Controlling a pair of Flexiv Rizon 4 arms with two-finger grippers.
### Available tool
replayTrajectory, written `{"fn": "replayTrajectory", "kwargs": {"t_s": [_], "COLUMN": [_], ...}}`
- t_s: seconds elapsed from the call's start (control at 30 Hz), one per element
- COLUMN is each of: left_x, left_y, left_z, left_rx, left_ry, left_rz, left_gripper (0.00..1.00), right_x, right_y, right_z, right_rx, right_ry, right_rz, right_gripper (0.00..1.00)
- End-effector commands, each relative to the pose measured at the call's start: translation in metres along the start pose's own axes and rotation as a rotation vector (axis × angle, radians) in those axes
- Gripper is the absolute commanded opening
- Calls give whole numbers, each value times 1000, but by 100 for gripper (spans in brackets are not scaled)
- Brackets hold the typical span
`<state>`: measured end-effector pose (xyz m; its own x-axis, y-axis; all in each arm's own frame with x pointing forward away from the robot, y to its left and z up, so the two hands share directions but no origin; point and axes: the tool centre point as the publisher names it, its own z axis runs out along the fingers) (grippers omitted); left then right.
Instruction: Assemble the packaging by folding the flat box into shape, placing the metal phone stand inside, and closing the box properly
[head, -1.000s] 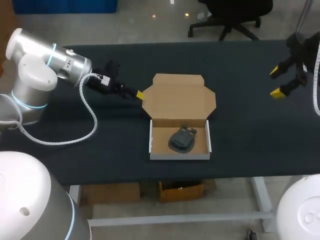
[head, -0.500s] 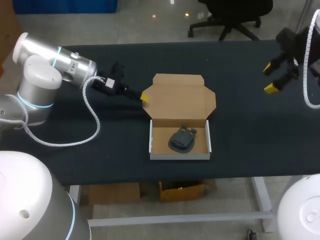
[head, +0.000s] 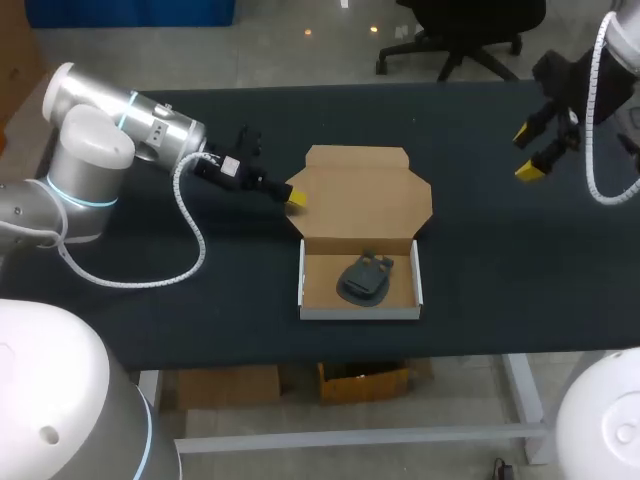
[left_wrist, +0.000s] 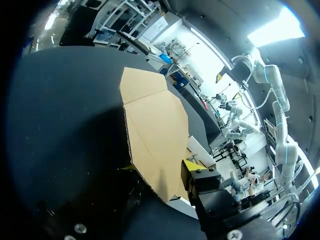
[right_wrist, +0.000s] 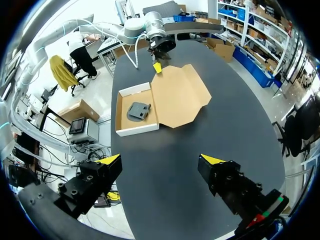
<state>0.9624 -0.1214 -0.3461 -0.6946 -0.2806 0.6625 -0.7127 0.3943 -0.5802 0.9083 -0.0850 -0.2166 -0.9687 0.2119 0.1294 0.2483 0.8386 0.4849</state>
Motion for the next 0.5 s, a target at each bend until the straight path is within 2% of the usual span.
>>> {"fn": "replayTrajectory", "kwargs": {"t_s": [0.03, 0.27, 0.5], "left_x": [0, 6, 11], "left_y": [1, 3, 2], "left_z": [2, 6, 9], "left_rx": [-10, -22, -31], "left_ry": [15, 27, 39], "left_rz": [12, 41, 73], "left_gripper": [43, 40, 33], "right_x": [-4, -4, -4], "right_y": [3, 8, 15], "right_z": [-2, -2, 1], "right_rx": [6, 10, 21], "right_ry": [20, 19, 23], "right_rz": [0, -7, -19], "right_gripper": [100, 100, 100]}}
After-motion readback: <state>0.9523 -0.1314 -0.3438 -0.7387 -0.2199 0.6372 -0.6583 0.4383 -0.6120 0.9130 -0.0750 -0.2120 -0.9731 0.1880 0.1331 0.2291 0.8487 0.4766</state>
